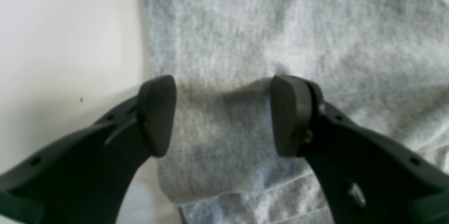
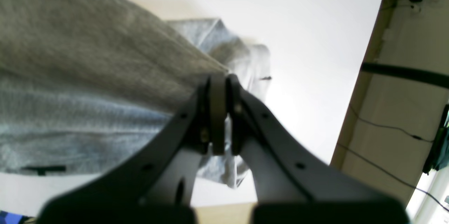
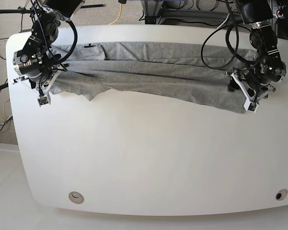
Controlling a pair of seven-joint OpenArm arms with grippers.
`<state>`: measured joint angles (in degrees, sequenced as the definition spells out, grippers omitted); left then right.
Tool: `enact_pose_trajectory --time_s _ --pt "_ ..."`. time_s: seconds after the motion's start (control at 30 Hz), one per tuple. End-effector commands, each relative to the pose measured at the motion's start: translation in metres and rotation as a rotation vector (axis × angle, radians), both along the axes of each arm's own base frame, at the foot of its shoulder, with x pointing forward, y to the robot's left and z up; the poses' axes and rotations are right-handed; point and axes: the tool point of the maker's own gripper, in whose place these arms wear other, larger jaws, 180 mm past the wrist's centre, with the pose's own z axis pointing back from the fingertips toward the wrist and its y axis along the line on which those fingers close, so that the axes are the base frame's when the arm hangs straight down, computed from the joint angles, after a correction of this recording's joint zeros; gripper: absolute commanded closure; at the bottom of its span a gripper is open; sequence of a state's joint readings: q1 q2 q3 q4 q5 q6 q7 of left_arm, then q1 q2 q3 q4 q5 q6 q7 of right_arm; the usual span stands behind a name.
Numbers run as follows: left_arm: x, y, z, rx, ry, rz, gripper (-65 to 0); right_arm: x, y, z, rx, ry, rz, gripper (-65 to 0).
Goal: Fold the T-shirt properly
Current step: 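Pinch the strip end with the left gripper and pull it toward the right gripper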
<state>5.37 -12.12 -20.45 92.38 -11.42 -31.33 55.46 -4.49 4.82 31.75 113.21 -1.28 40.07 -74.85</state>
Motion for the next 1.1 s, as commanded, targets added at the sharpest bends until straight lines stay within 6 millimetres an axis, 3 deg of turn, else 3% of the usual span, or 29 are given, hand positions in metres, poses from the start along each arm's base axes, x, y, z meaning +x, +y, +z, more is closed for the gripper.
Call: enact_pose_trajectory --time_s 0.0,0.27,0.5,0.83,1.07 --pt "0.011 0.004 0.013 0.008 -0.048 -0.002 -40.0 -0.008 -0.003 0.002 -0.013 0.002 -0.017 0.0" --pt "0.01 0.004 0.012 0.008 -0.047 -0.002 -40.0 -0.04 -0.007 -0.015 -0.001 0.073 -0.055 0.0" --pt "0.01 0.004 0.012 0.008 -0.047 -0.002 -40.0 -0.061 -0.023 -0.018 -0.016 0.104 -0.111 0.0" --pt "0.01 0.004 0.012 0.008 -0.047 -0.002 -40.0 -0.075 -0.041 -0.016 -0.045 0.122 -0.158 0.0" --pt "0.01 0.004 0.012 0.008 -0.045 -0.002 -40.0 -0.073 -0.036 -0.019 -0.031 0.121 -0.152 0.0"
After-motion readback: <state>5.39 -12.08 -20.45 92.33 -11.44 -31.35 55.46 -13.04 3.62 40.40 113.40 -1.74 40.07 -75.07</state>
